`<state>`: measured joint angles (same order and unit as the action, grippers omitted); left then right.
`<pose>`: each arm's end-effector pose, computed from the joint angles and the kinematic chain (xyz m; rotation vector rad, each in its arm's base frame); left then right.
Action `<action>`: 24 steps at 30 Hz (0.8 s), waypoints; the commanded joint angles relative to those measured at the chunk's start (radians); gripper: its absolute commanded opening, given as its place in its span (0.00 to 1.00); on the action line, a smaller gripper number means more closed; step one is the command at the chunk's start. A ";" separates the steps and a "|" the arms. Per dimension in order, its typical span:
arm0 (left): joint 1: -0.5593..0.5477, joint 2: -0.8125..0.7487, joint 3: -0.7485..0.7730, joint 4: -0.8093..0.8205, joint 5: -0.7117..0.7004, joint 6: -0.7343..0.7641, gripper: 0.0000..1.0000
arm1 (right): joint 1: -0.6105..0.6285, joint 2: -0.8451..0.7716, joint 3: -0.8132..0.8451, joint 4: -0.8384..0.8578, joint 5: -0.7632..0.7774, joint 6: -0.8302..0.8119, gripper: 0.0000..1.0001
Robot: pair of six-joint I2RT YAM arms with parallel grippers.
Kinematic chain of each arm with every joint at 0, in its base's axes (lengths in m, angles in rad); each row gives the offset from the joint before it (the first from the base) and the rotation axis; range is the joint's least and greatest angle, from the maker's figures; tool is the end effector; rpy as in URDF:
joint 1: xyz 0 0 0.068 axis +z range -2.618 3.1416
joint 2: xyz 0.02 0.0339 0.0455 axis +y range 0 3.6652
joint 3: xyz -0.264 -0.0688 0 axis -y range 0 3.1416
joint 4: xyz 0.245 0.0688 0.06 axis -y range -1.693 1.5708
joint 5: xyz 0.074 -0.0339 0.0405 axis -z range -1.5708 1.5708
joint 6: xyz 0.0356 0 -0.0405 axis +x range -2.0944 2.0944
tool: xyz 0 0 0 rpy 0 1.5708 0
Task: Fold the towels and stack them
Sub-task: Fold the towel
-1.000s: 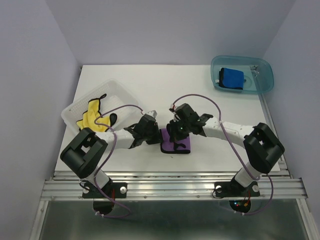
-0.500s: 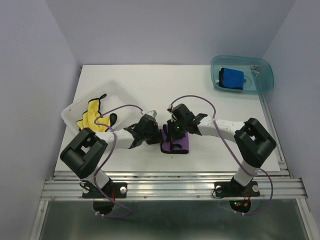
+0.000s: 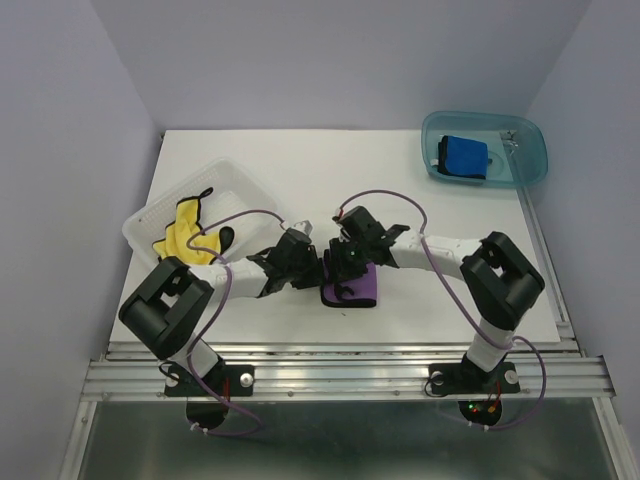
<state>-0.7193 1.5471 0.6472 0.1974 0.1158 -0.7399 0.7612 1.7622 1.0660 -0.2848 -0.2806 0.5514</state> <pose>0.2204 -0.1985 0.1522 0.0403 2.4314 -0.8563 0.2516 0.2533 0.1717 -0.4020 2.7002 0.8107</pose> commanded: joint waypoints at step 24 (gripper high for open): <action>-0.075 -0.220 -0.005 -0.072 -0.068 0.008 0.95 | -0.155 -0.325 0.032 -0.007 0.109 -0.369 1.00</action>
<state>-0.7586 1.3251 0.6090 0.0975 0.0441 -0.7555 0.7021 1.4643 1.0748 -0.3286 -0.1699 0.2668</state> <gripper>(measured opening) 0.948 0.998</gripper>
